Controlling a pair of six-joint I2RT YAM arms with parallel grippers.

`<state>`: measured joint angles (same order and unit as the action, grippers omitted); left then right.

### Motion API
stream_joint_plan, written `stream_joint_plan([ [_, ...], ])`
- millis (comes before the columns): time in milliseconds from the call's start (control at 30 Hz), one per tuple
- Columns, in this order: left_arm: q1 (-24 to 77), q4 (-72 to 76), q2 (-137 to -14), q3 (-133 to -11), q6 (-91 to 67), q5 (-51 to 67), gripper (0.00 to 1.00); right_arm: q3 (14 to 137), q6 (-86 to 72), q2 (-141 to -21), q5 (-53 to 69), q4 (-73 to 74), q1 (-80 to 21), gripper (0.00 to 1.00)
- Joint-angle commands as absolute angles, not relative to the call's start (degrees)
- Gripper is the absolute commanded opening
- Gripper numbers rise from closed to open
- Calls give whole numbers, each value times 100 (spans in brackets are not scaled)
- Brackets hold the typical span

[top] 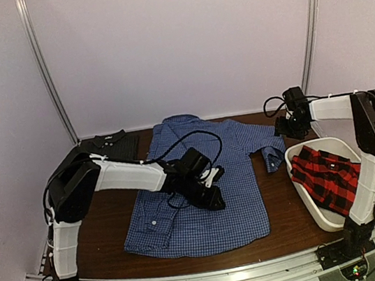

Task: Fold and stack the long sleeve shirts
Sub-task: Move the 1/3-folded shirt to the center of the board, then pick up the sleeve from the corner of the board.

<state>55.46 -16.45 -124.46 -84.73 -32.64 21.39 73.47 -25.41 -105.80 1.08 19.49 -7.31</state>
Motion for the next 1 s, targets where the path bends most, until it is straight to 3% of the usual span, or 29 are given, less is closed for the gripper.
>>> stream_joint_plan([
  [0,5723,-1705,-12459,-8082,-3147,2045,21,7652,-2236,-10957,220,1988,-571,72],
  [467,5942,-1722,-12107,-7498,-3470,1722,21,8068,-1954,-11816,466,2115,-492,70],
  [567,5931,-1708,-12106,-7501,-3518,1701,21,8127,-1934,-11952,579,2162,-492,58],
  [867,5824,-1584,-11901,-7594,-3551,1638,21,8236,-1953,-11394,723,2246,-557,5],
  [967,5724,-1551,-11719,-7611,-3551,1627,21,8443,-1942,-11189,770,2338,-721,0],
])
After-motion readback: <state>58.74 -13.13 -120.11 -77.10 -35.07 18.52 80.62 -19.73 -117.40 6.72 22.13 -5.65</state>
